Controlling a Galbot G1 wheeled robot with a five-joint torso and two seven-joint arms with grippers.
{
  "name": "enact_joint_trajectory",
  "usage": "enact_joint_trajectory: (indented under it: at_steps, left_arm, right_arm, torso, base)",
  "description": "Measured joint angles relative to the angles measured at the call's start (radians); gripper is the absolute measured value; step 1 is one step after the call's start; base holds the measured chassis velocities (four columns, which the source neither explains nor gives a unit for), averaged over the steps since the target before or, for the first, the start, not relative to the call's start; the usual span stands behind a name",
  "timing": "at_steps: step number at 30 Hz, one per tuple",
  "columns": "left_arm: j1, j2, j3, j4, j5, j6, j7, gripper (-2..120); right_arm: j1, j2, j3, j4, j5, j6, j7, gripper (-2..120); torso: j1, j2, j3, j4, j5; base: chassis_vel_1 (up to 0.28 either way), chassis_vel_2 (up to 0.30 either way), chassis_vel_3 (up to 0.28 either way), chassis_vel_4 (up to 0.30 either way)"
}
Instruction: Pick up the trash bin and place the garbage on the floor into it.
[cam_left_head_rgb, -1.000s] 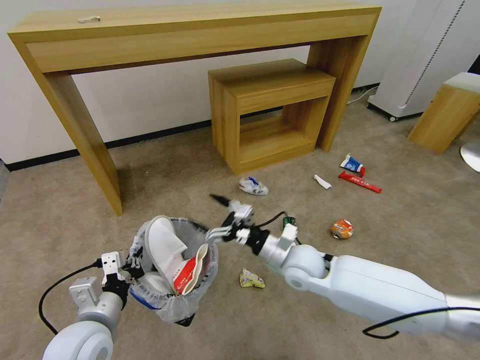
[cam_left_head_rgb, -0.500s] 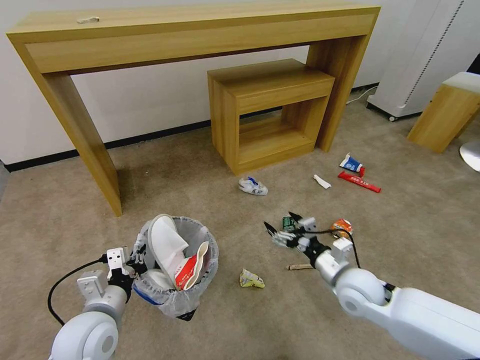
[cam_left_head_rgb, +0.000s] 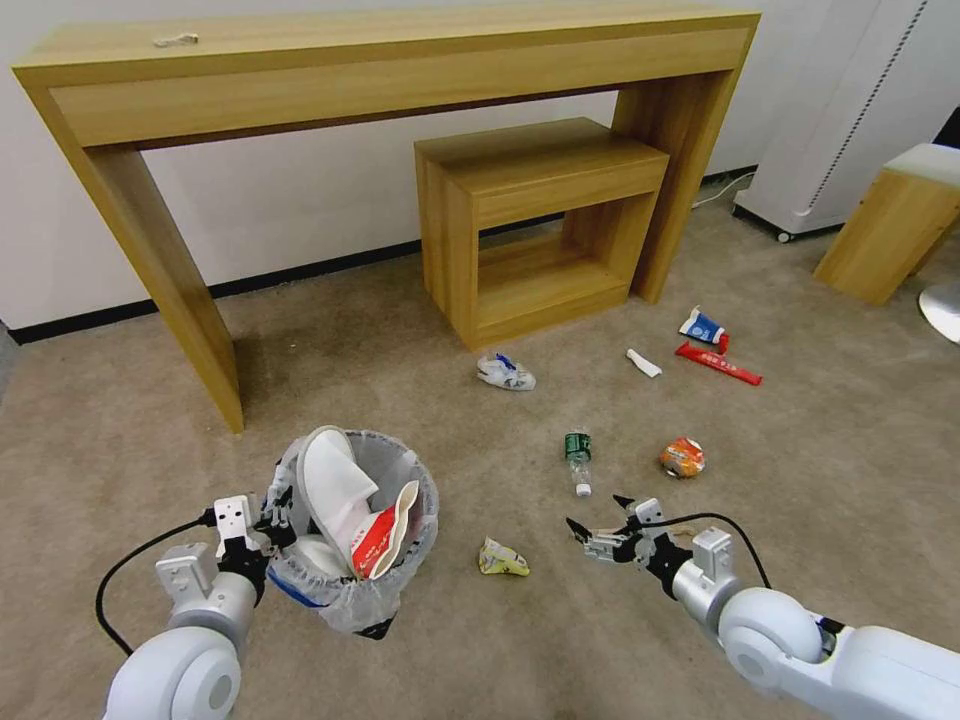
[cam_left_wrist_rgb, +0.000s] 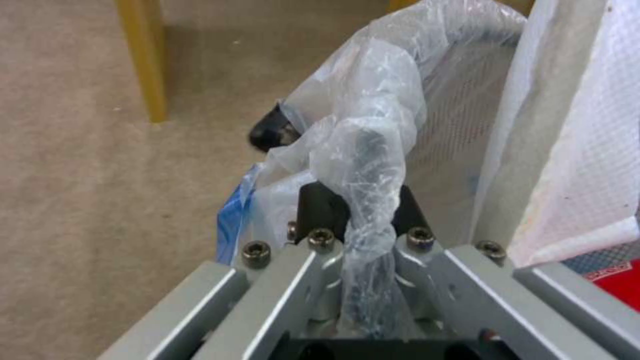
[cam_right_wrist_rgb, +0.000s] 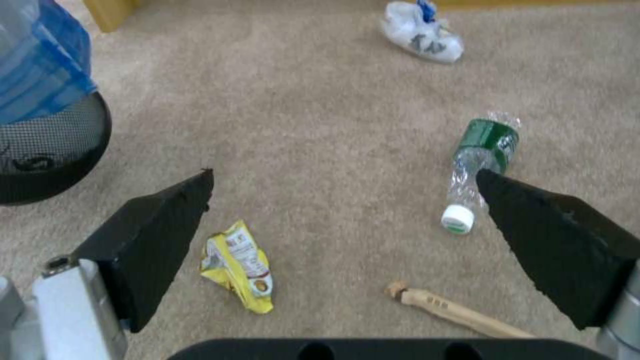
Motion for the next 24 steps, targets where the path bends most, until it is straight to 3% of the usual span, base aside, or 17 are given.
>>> enact_joint_trajectory:
  at_steps: [15, 24]
  left_arm:
    - [0.023, 0.015, -0.064, 0.027, 0.000, -0.020, 0.005, 3]
    - [0.034, -0.011, -0.055, 0.012, 0.012, -0.020, 0.004, 3]
  right_arm:
    - [0.024, 0.014, -0.021, -0.067, -0.098, 0.068, -0.084, 100]
    - [0.100, 0.092, -0.093, -0.256, -0.244, 0.117, -0.201, 89]
  torso:
    - [0.000, 0.000, 0.000, 0.0000, -0.0002]
    - [0.000, 0.000, 0.000, -0.0003, -0.0002]
  base:
    - [0.000, 0.000, 0.000, 0.000]
    - [0.000, 0.000, 0.000, 0.000]
